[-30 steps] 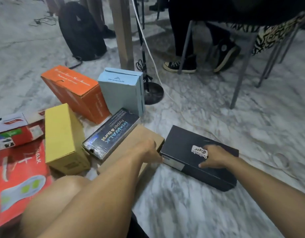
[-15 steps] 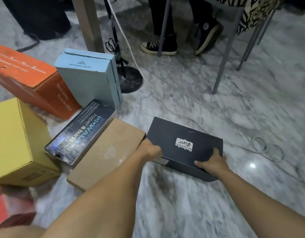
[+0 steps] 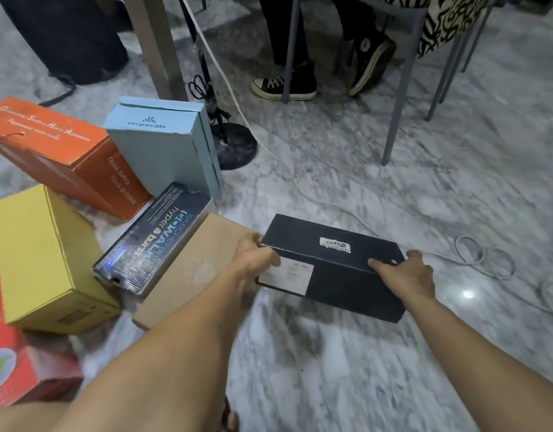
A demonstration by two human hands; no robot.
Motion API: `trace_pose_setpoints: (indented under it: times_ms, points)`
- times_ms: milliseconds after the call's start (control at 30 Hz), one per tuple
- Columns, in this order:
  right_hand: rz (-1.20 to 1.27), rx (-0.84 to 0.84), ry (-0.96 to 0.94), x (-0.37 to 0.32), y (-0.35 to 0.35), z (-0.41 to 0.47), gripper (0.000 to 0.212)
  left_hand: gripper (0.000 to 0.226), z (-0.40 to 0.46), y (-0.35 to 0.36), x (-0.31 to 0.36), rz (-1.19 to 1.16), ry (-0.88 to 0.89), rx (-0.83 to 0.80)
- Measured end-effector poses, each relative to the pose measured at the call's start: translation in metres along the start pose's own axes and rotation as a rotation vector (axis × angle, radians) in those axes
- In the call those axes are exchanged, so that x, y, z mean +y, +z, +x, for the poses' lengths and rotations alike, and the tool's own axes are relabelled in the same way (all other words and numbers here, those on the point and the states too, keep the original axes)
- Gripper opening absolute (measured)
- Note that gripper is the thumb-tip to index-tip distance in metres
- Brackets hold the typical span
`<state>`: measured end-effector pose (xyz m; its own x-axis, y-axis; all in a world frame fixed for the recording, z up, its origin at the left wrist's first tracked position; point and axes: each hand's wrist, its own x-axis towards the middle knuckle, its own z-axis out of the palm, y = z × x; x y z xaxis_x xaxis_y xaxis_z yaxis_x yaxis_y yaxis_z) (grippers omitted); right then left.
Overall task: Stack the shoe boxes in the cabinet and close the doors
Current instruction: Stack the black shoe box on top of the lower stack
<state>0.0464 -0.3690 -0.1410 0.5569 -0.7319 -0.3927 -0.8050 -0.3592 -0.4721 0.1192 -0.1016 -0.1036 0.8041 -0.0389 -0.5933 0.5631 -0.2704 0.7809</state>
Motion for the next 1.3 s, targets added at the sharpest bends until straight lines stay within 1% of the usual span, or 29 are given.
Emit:
trace_pose_setpoints:
  times_ms: [33,100,133,233,300,367,433,533,567,600,633,667,700,733,800,833,867,900,933,1000,1033,1100,1133,1167,1233,1267,1300]
  points:
    - [0.035,0.041,-0.004,-0.008,-0.008,-0.004,0.088,0.043,-0.001,-0.002,0.004,-0.02,0.028,0.006]
    - [0.103,0.08,-0.028,-0.022,-0.024,-0.01,0.081,0.073,-0.004,-0.005,0.011,-0.059,0.058,0.018]
    - [0.145,0.09,-0.038,-0.028,-0.031,-0.012,0.079,0.077,-0.008,-0.007,0.013,-0.082,0.078,0.025]
    - [0.287,0.088,-0.065,-0.045,-0.05,-0.022,0.074,0.081,-0.022,-0.013,0.021,-0.161,0.12,0.034]
    - [0.334,0.081,-0.114,-0.056,-0.061,-0.026,0.075,0.085,-0.027,-0.019,0.027,-0.177,0.153,0.038]
    - [0.328,0.092,-0.169,-0.069,-0.07,-0.029,0.076,0.088,-0.031,-0.027,0.037,-0.164,0.193,0.056]
    - [0.311,0.104,-0.208,-0.084,-0.077,-0.03,0.072,0.089,-0.039,-0.036,0.049,-0.108,0.247,0.099]
    - [0.289,0.071,-0.255,-0.111,-0.083,-0.033,0.067,0.086,-0.05,-0.052,0.063,-0.047,0.309,0.171]
    - [0.275,0.055,-0.265,-0.12,-0.082,-0.034,0.071,0.083,-0.052,-0.059,0.066,-0.047,0.3,0.206]
    - [0.262,0.04,-0.273,-0.129,-0.079,-0.035,0.08,0.076,-0.054,-0.066,0.068,-0.051,0.296,0.245]
    - [0.256,0.03,-0.281,-0.136,-0.075,-0.036,0.088,0.062,-0.053,-0.074,0.067,-0.048,0.282,0.295]
    - [0.248,0.024,-0.294,-0.145,-0.068,-0.038,0.093,0.045,-0.053,-0.082,0.067,-0.04,0.273,0.342]
    - [0.233,0.016,-0.311,-0.153,-0.062,-0.043,0.091,0.035,-0.052,-0.09,0.063,-0.031,0.245,0.389]
    - [0.217,-0.001,-0.331,-0.159,-0.054,-0.048,0.083,0.031,-0.052,-0.098,0.06,-0.025,0.221,0.423]
    - [0.197,-0.07,-0.376,-0.172,-0.035,-0.061,0.056,0.025,-0.059,-0.114,0.052,-0.036,0.177,0.504]
    - [0.195,-0.109,-0.391,-0.176,-0.025,-0.068,0.046,0.022,-0.061,-0.123,0.046,-0.055,0.156,0.541]
    - [0.2,-0.146,-0.406,-0.179,-0.014,-0.073,0.041,0.022,-0.061,-0.131,0.039,-0.076,0.131,0.578]
    - [0.208,-0.187,-0.412,-0.181,-0.003,-0.078,0.042,0.024,-0.063,-0.139,0.032,-0.082,0.094,0.606]
    - [0.206,-0.225,-0.418,-0.181,0.007,-0.081,0.047,0.026,-0.064,-0.146,0.023,-0.081,0.057,0.619]
    - [0.199,-0.288,-0.429,-0.18,0.024,-0.085,0.064,0.021,-0.065,-0.158,0.008,-0.105,-0.015,0.631]
    - [0.205,-0.321,-0.432,-0.179,0.031,-0.085,0.061,0.025,-0.068,-0.162,0.002,-0.129,-0.047,0.625]
    - [0.188,-0.388,-0.451,-0.178,0.037,-0.082,0.038,0.045,-0.072,-0.168,-0.006,-0.139,-0.11,0.593]
    - [0.176,-0.422,-0.459,-0.178,0.038,-0.081,0.034,0.048,-0.074,-0.169,-0.008,-0.134,-0.136,0.567]
    - [0.168,-0.444,-0.454,-0.179,0.038,-0.082,0.035,0.049,-0.077,-0.17,-0.008,-0.146,-0.162,0.541]
    - [0.167,-0.454,-0.454,-0.18,0.034,-0.088,0.044,0.058,-0.085,-0.173,-0.005,-0.188,-0.191,0.481]
    - [0.181,-0.453,-0.453,-0.181,0.031,-0.092,0.048,0.062,-0.087,-0.177,-0.005,-0.212,-0.193,0.457]
    - [0.202,-0.448,-0.453,-0.183,0.029,-0.096,0.05,0.062,-0.089,-0.181,-0.004,-0.23,-0.182,0.433]
